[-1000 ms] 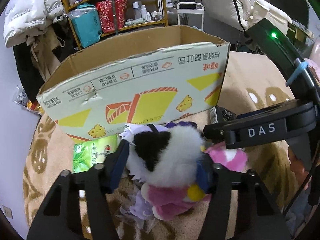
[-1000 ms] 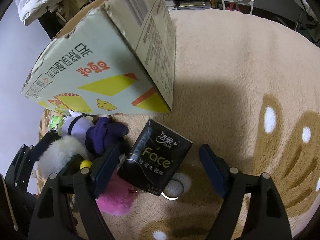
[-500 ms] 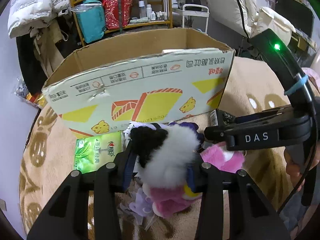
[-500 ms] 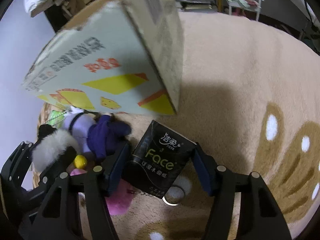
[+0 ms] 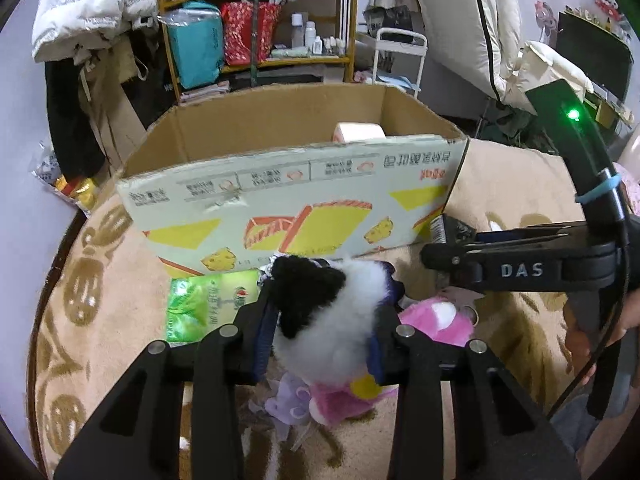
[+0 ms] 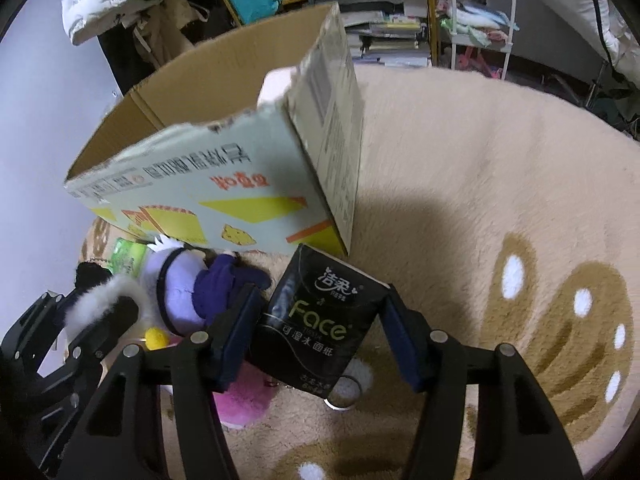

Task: Organize soft objects
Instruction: 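Grasp the pink-and-white plush with the left tool while the right tool grasps the black Face tissue pack, then carry the plush and tissue pack over the box and release them inside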

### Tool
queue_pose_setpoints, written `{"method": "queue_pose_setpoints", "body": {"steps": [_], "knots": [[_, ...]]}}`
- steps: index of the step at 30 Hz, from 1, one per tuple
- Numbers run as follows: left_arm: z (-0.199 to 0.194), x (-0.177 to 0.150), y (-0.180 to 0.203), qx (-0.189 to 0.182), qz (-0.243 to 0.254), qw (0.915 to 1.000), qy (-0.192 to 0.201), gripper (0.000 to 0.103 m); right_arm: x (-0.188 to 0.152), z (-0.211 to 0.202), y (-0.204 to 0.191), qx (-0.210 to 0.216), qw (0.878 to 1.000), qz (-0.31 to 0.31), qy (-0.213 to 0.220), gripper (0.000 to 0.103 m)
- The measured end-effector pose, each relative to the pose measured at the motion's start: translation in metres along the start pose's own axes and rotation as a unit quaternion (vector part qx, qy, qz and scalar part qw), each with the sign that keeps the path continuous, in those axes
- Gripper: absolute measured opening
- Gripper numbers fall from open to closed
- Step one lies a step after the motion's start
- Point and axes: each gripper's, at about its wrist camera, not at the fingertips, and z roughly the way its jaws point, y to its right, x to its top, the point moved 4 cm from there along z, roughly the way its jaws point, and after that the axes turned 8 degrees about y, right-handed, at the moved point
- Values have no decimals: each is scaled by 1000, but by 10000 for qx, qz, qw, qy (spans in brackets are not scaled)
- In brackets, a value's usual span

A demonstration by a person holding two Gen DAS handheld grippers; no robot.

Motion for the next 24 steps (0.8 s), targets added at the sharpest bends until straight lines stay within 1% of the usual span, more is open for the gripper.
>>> {"method": "queue_pose_setpoints", "body": {"steps": [4,6,11,14,18,21,24], "knots": [[-16,6,-7,49,-154,9997,197,36,5,-21,1,117,9996,2,263,64],[-26,10,-13,142,-217,9992,312,36,8,-32,2,165,9990,-36,408,64],[-51,21,-26,293,-388,9969,623,36,14,-63,-11,277,9953,-273,883,63],[-65,30,-32,390,-403,9947,860,36,18,-80,-21,334,9914,-416,1198,63],[-83,40,-34,519,-321,9909,1204,36,24,-101,-34,374,9827,-621,1705,63],[-94,46,-34,581,-287,9879,1412,36,30,-115,-42,320,9734,-737,2145,63],[-102,52,-36,605,-308,9853,1568,36,37,-121,-49,241,9650,-902,2452,63]]}}
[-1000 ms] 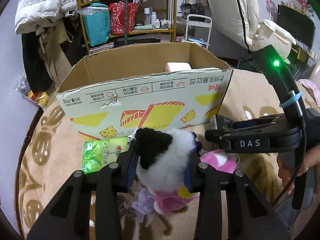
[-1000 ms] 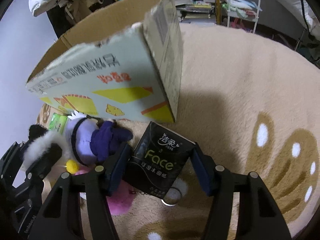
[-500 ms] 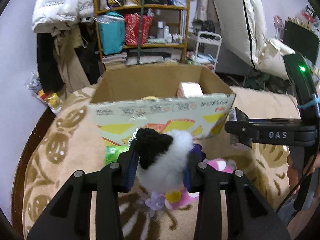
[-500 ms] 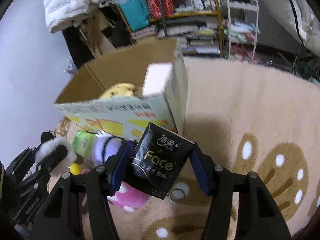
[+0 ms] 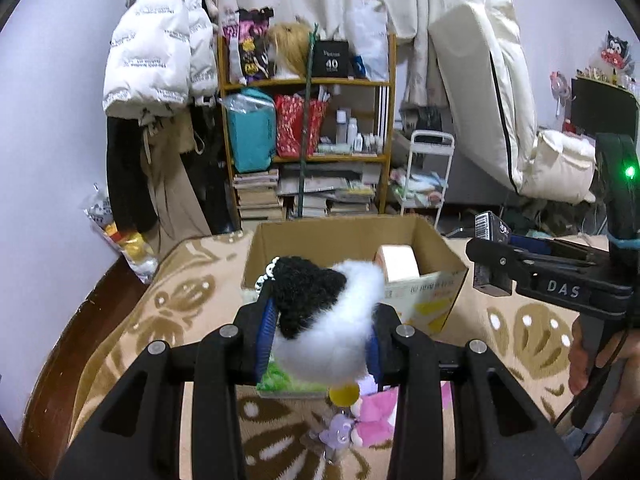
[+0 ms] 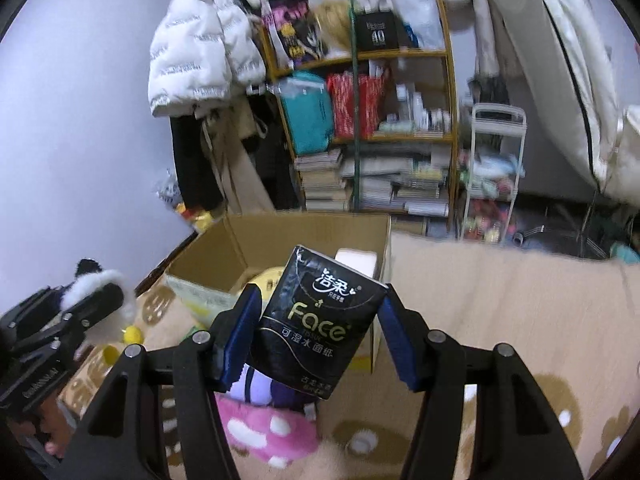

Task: Organize soft objects
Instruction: 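Carry the plush and tissue pack over the box and release them inside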

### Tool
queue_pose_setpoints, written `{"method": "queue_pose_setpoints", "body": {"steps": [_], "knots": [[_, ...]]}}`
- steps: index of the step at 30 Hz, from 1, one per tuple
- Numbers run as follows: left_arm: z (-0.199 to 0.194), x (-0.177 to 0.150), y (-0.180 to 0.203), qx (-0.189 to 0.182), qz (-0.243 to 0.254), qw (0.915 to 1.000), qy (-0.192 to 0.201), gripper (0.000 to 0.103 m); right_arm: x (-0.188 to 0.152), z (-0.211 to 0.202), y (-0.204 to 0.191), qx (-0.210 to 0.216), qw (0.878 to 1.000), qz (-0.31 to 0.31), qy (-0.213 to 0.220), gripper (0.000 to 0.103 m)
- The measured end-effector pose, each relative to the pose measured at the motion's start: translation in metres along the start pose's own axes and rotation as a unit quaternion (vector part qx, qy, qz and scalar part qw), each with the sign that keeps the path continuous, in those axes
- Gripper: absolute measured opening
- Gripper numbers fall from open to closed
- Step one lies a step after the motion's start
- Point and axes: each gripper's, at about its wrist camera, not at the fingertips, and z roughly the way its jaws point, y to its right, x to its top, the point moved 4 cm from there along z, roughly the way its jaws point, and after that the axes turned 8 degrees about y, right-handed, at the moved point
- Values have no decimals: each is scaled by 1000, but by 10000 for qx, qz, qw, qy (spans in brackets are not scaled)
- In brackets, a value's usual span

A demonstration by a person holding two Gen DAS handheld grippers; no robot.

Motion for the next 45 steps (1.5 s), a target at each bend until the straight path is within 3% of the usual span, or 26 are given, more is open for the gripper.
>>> {"method": "queue_pose_setpoints", "body": {"steps": [7,18,20,27,34,40,41,43,45], "knots": [[-3,18,-1,168,260,9988,371,36,25,-1,-10,-108,9978,-421,492,63],[19,44,-1,102,280,9965,782,36,46,10,-13,-60,9953,-557,791,61],[27,47,-2,96,229,9967,770,36,48,15,-12,-21,9951,-558,817,52],[59,48,-4,125,310,9976,612,36,44,42,-7,37,9963,-575,632,45],[101,24,-14,141,13,9999,-97,37,37,61,12,285,9988,-81,400,45],[110,20,-12,-67,-122,9997,-203,38,30,69,21,380,9989,179,207,45],[111,21,-10,-80,-97,9997,-209,39,29,70,22,414,9988,219,173,45],[111,20,-8,-42,-52,9998,-204,54,28,70,22,436,9986,265,139,45],[106,20,-7,66,19,9999,-90,57,27,70,21,448,9986,253,110,45]]}}
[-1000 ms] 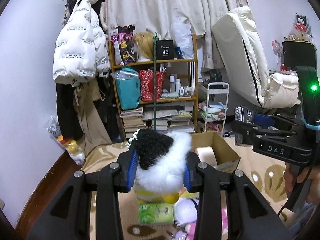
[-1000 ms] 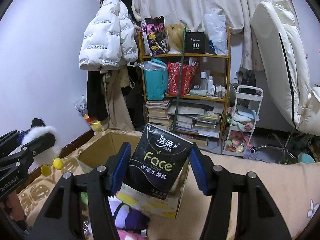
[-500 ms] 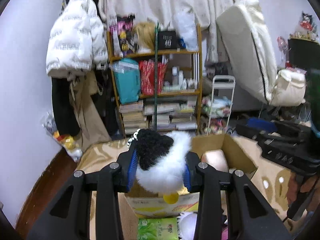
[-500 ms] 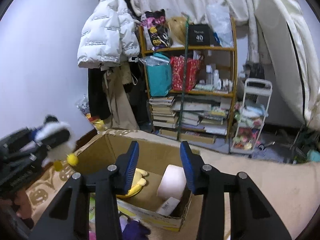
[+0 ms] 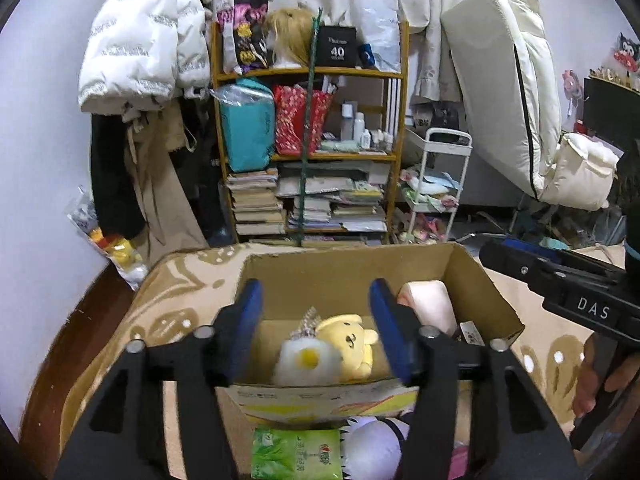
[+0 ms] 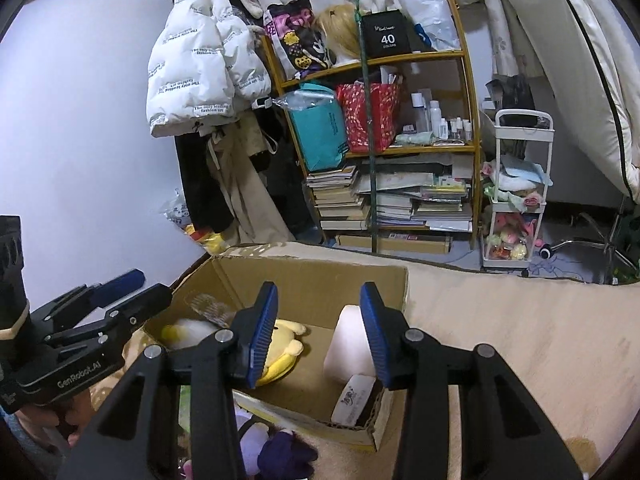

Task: Organize soft objects
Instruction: 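Carry the plush and tissue pack over the box and release them inside, then move both tools back down toward the remaining toys beside the box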

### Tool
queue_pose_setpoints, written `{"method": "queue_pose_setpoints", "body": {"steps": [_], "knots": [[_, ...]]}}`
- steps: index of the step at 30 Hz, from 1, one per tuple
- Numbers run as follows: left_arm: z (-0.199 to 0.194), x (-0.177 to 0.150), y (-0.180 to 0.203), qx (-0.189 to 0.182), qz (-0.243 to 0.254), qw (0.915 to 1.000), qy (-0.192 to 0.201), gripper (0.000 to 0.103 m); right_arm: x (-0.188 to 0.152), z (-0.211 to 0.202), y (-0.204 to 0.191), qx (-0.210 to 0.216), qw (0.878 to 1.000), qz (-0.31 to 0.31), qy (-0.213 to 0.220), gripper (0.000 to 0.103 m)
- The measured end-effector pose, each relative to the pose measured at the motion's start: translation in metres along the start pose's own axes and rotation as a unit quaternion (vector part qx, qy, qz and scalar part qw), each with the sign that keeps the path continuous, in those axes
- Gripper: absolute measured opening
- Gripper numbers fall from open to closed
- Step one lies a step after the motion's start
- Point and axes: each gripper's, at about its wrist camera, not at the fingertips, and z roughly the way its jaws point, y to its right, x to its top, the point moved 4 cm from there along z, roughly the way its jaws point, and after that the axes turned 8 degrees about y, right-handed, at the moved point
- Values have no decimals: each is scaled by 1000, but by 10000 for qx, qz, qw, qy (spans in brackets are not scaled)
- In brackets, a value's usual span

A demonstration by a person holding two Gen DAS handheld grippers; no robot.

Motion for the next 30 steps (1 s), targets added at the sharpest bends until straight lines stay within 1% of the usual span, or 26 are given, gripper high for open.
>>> {"method": "queue_pose_setpoints", "body": {"steps": [3,6,7,9,11,12,13,15,17,18,19,21,25,30], "knots": [[-3,-2,0,50,76,9999,-81,60,-2,-1,-2,-4,10000,-24,-67,45],[-10,-7,-6,200,91,9996,-148,63,-5,-4,-3,-15,9999,-4,-163,48],[-12,-8,-8,232,85,9995,-172,64,-5,-5,-4,-9,9998,-8,-202,52],[-18,-10,-13,307,35,9993,-231,67,-6,-9,-7,-18,9997,-32,-238,59],[-25,-9,-17,336,-47,9991,-235,69,-6,-15,-9,-21,9997,-62,-232,60],[-30,-8,-18,344,-74,9991,-233,73,-6,-17,-10,-27,9997,-72,-232,65],[-33,-8,-20,362,-75,9991,-231,77,-6,-21,-11,-34,9997,-81,-228,72],[-42,-8,-23,439,-36,9988,-232,82,-6,-28,-14,-66,9997,-105,-188,79],[-52,-9,-24,501,-3,9984,-246,84,-6,-35,-17,-97,9996,-172,-184,86],[-56,-10,-25,501,1,9984,-261,87,-6,-38,-19,-75,9995,-213,-199,90],[-62,-11,-26,502,-6,9984,-278,91,-7,-41,-22,-71,9994,-256,-204,92],[-71,-13,-26,518,-5,9982,-287,94,-8,-46,-28,-38,9992,-326,-228,93],[-88,-17,-25,533,90,9978,-381,95,-11,-58,-37,-32,9988,-422,-250,103],[-108,-21,-21,548,160,9974,-450,95,-15,-73,-47,-19,9980,-543,-311,103]]}}
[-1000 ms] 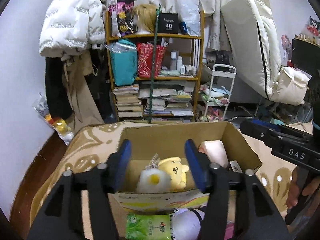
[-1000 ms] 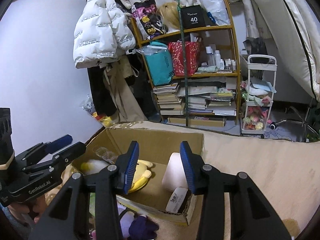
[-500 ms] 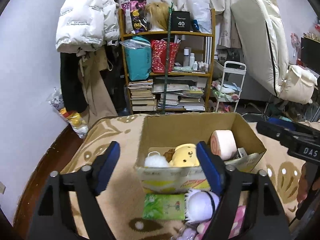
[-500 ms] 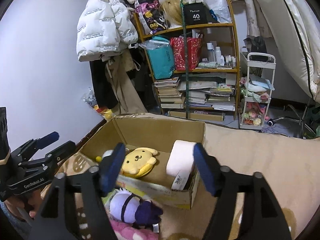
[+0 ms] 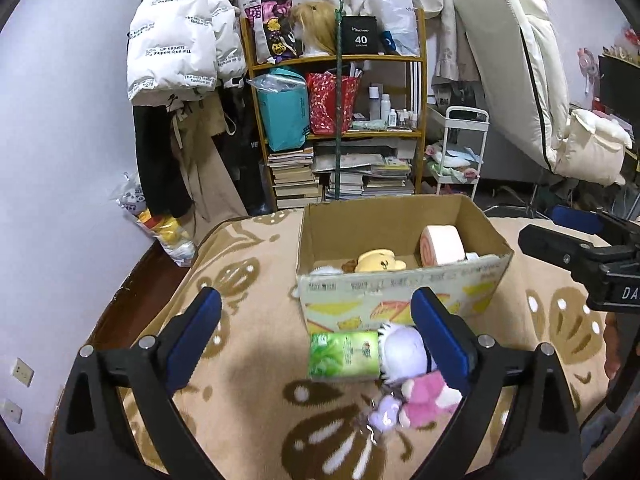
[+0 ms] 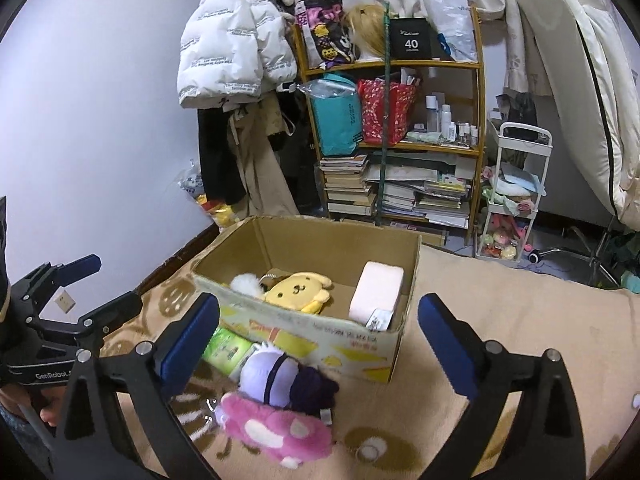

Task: Organize soft objects
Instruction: 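Move both tools back down toward the remaining toys beside the box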

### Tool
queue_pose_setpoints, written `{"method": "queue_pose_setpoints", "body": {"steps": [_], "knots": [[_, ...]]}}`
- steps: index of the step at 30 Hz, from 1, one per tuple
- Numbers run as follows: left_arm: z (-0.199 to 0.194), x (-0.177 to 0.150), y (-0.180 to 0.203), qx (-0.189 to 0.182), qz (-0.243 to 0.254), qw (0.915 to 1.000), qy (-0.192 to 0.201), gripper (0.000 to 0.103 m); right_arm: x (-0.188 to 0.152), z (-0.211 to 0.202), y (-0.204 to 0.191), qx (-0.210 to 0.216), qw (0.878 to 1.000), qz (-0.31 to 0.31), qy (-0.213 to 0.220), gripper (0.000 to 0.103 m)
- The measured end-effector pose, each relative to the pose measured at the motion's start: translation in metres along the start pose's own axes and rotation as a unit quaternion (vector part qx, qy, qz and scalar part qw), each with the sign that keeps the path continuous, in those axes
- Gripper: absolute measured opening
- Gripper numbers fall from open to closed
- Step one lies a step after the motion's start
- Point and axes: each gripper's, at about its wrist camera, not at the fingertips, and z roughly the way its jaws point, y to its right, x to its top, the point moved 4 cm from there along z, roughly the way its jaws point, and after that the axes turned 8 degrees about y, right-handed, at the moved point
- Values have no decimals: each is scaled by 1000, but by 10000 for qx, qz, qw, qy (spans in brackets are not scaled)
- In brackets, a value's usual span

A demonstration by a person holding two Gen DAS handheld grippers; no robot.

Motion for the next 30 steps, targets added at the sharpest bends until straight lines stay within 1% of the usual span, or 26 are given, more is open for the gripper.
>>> {"method": "queue_pose_setpoints", "body": {"steps": [3,7,13,16,21,30], "knots": [[-14,-1,1,-58,-33,10000,5,95,-3,-8,-3,4,9999,-81,-78,103],[-33,-2,3,12,68,10000,35,95,-7,-18,-5,-50,9998,-142,-131,103],[-42,-17,0,33,-4,9998,-212,95,-18,-30,-6,-63,9997,-54,-227,103],[-43,-23,-2,58,0,9995,-317,95,-23,-33,-9,-84,9996,-67,-268,103],[-40,-27,-6,30,-64,9992,-386,95,-30,-33,-10,-83,9995,2,-306,103],[-15,-36,-7,-97,-43,9976,-686,95,-41,-17,-5,-111,9984,119,-533,103]]}}
